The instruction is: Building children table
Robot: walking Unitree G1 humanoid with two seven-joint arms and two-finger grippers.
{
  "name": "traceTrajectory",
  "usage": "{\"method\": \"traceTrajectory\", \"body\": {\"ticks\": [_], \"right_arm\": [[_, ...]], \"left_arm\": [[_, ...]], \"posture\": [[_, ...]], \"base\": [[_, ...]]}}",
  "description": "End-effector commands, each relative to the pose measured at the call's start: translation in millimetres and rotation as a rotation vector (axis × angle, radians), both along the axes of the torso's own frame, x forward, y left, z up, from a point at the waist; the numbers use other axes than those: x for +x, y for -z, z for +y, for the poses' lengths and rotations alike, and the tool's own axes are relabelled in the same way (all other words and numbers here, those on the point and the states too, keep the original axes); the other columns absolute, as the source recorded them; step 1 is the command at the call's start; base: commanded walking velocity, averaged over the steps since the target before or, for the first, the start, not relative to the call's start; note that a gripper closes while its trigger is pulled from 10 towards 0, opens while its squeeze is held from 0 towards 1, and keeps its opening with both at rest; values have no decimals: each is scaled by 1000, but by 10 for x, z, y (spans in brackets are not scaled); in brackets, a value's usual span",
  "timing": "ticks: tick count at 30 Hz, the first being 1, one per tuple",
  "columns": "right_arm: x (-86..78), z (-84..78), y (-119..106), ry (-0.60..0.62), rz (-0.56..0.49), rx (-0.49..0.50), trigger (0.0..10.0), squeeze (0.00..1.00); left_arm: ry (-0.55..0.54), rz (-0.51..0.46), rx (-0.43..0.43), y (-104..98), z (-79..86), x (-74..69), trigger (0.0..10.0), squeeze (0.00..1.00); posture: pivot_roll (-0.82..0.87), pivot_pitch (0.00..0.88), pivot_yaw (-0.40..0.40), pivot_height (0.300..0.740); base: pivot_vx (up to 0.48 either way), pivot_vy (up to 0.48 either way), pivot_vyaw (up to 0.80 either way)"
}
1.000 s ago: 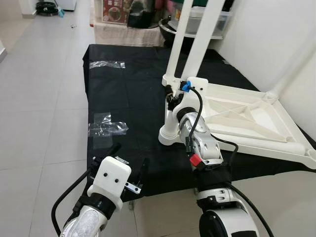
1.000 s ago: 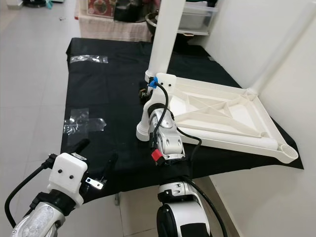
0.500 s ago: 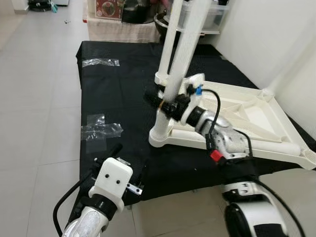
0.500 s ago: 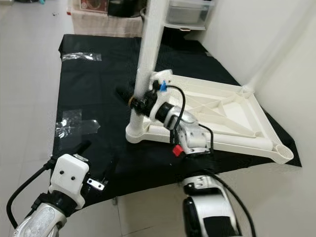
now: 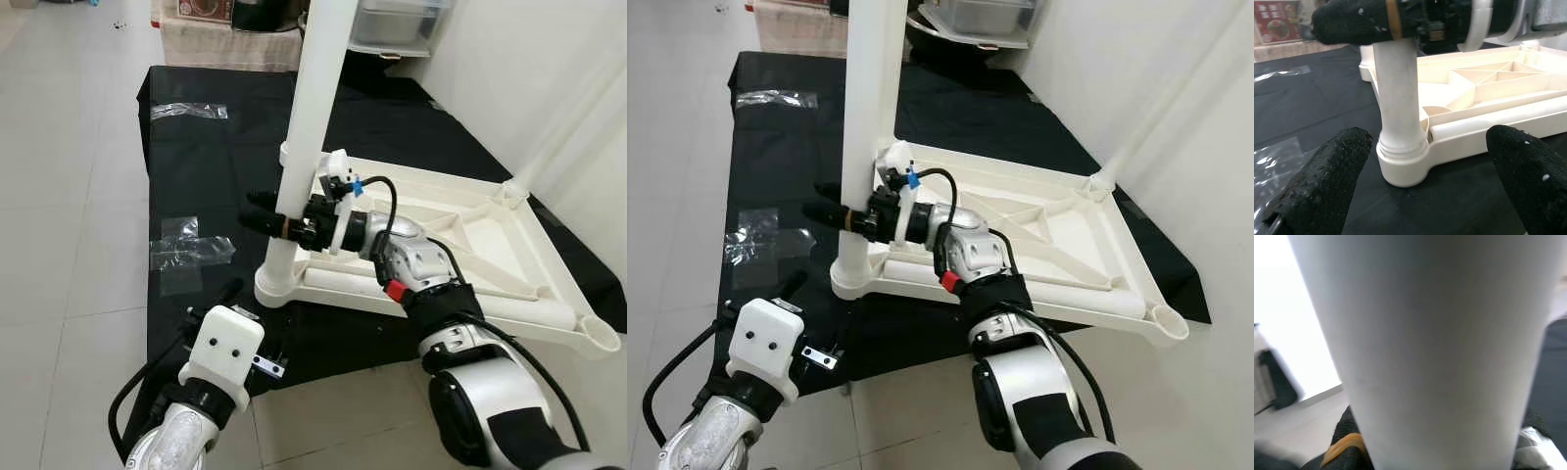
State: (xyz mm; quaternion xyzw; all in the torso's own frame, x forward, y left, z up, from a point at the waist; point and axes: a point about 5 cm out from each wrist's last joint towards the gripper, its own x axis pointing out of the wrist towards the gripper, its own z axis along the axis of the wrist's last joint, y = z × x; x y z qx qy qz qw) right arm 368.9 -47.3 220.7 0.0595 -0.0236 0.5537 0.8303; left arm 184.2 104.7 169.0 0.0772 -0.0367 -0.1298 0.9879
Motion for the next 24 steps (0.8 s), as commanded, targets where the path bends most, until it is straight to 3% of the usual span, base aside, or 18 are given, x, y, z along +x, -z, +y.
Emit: {"method": "traceTrajectory", "body": {"ticks": [1, 3, 4, 5, 7, 8, 11, 15, 20, 21, 22, 24], "right_arm": [[84, -114, 73, 178, 72, 7, 0, 0], [134, -150, 91, 321, 88, 12, 0, 0], [134, -150, 91, 321, 88, 12, 0, 0], [177, -220, 123, 533, 103, 27, 0, 0], [209, -296, 161, 720, 135, 42, 0, 0], [172, -386, 239, 889, 162, 61, 0, 0], [11, -539, 388, 1187, 198, 72, 0, 0], [-117, -486, 453, 1298, 260, 125, 0, 0], [-139, -266, 478, 1220, 314, 163, 0, 0], [-136, -156, 432, 1123, 304, 193, 10000, 0], [-131, -90, 380, 1046, 287, 223, 10000, 1000], [-145, -29, 289, 971, 258, 253, 10000, 1000]], "left_arm": [[-6, 17, -19, 15, -1, -5, 10000, 0], [-5, 15, -18, 13, 2, 2, 10000, 0], [-5, 15, -18, 13, 2, 2, 10000, 0], [-3, 15, -14, 20, 8, 10, 10000, 0], [0, 14, -10, 26, 12, 13, 10000, 0], [-3, 20, -26, 30, 8, 16, 10000, 0], [-6, 21, -38, 26, 0, 27, 10000, 0], [-2, 13, -19, 21, 6, 36, 10000, 0], [3, 16, -14, 30, 3, 35, 10000, 0], [7, 13, -11, 27, -3, 35, 10000, 0], [9, 11, -9, 26, -7, 35, 10000, 0], [12, 9, -4, 26, -11, 34, 10000, 0]], "posture": [[142, 95, -200, 740], [138, 95, -191, 740], [138, 95, -191, 740], [126, 90, -182, 740], [122, 89, -181, 740], [118, 86, -176, 740], [126, 84, -178, 740], [128, 85, -177, 740], [129, 81, -175, 740], [130, 79, -179, 740], [129, 78, -178, 740], [127, 76, -178, 740]], "base": [[0, 0, 0], [0, 0, 0], [0, 0, 0], [0, 0, 0], [0, 0, 0], [0, 0, 0], [0, 0, 0], [0, 0, 0], [0, 0, 0], [0, 0, 0], [0, 0, 0], [0, 0, 0]]}}
